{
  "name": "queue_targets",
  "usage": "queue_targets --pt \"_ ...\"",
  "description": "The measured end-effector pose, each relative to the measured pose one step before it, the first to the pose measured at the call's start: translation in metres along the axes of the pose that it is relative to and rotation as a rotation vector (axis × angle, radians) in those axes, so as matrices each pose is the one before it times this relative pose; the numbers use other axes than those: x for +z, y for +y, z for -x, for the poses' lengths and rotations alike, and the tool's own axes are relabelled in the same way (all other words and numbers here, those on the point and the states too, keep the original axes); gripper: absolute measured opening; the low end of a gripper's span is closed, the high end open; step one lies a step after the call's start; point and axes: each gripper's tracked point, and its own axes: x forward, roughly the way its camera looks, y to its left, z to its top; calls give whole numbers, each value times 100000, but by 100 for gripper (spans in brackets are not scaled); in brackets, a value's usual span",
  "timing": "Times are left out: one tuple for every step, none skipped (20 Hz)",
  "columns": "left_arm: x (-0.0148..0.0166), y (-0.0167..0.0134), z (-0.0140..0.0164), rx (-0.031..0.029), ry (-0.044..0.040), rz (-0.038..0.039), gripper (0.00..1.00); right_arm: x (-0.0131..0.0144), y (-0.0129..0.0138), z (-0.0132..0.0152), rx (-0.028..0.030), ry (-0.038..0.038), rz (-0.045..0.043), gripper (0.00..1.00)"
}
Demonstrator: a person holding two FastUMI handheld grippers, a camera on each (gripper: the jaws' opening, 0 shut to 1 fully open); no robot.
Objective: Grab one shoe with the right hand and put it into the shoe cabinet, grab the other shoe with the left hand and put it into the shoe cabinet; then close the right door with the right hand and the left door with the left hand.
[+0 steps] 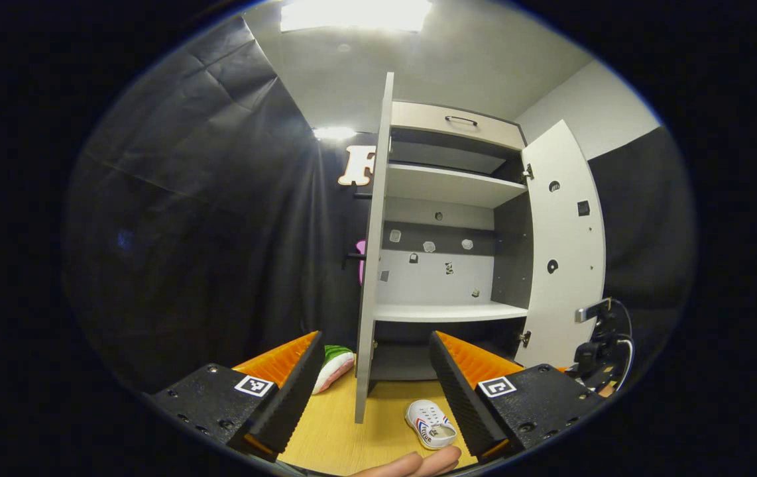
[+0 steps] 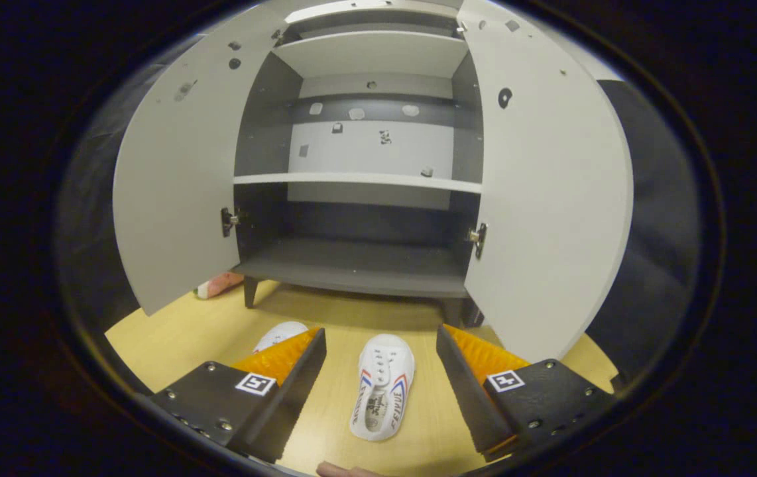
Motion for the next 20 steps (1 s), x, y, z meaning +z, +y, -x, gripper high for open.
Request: queue_targets --pt "-434 50 -59 -48 836 -390 96 -1731 105 -697 -640 3534 323 100" --pt "-292 -53 -34 -381 902 -467 96 -1569 134 -737 -455 3581 -193 98" --pt "-310 112 42 206 657 -243 96 -1402 294 -540 449 3234 -630 100" --pt "-163 125 -54 851 466 -277 100 -1100 147 -485 166 3239 -1546 100" --pt "-290 -147 -223 -779 211 -337 96 -914 368 -355 1043 2635 -1386 100" --pt "-247 -314 -55 -731 298 -6 96 -778 93 -393 -136 2140 -1020 100" --pt "-304 27 -220 104 320 -263 96 -665 -144 -343 -1213 1465 -442 100" --pt "-267 -153 -151 -561 321 -704 96 -711 -123 -318 -1846 1393 -677 100" --pt "-212 22 -92 -20 211 -492 96 -869 -98 -230 -1425 2059 -792 100" --pt "-264 212 -88 438 130 -302 96 -966 454 43 861 2276 -1771 100" --pt "-400 70 -116 266 627 -290 96 -763 732 -67 2858 978 -806 100" --pt "-393 42 -60 -93 843 -208 96 96 -301 13 -588 -2571 1816 100" --pt "-433 -127 -67 -417 764 -179 96 405 25 25 -21 -3977 3294 100" --pt "-404 -176 -167 -572 956 -236 93 33 313 55 751 -1769 1594 100" --pt "-386 -175 -180 -513 1068 -271 93 -219 638 -7 1552 -396 1016 100" --pt "-249 -108 -51 -512 640 -85 93 -445 93 -140 672 1713 391 100" --pt "-109 -173 -137 -611 368 387 96 -195 -164 -254 -987 1501 -154 100" --pt "-82 -210 -58 -509 -104 422 97 332 69 -735 489 -989 -1729 100" --pt "42 -105 -71 -378 -528 93 97 -331 275 -341 1711 2119 -4908 85" --pt "59 -83 -75 -412 -644 192 97 191 326 -67 2766 1343 -5607 70"
